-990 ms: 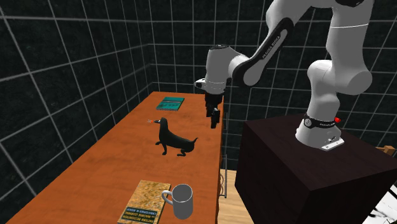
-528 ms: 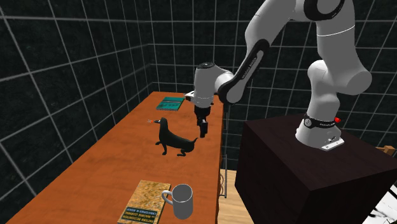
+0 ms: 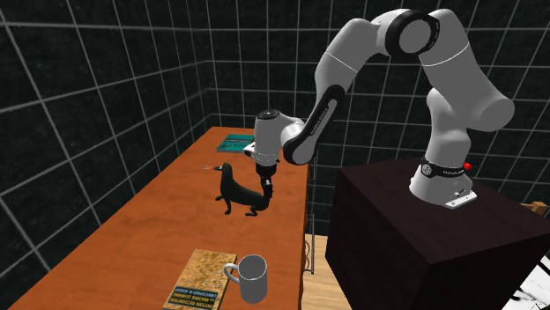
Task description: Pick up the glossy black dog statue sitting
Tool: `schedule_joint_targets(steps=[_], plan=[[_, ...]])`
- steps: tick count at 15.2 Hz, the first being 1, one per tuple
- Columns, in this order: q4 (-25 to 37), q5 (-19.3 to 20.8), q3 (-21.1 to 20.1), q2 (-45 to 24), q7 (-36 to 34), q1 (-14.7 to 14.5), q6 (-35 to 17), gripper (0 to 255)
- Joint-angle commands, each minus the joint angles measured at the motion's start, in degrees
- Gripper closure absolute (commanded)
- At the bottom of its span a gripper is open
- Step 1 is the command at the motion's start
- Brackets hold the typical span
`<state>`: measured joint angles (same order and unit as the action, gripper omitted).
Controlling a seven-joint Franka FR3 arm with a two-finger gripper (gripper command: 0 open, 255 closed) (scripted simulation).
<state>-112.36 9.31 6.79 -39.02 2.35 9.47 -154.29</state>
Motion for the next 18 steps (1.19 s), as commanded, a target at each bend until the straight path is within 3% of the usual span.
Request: schedule_joint_targets(steps=[1,8,9,18], plan=[[0.97,0.04,0.06,-1.73,-0.16,0.02,-0.78,0],[2.68,0.03,0.08,-5.78,-0.60,0.05,-3.10,0],[2.57,0.04,0.09,-5.74,-0.61,0.05,-3.16,255],[2.68,0.04,0.08,-5.78,-0.60,0.06,-3.10,255]])
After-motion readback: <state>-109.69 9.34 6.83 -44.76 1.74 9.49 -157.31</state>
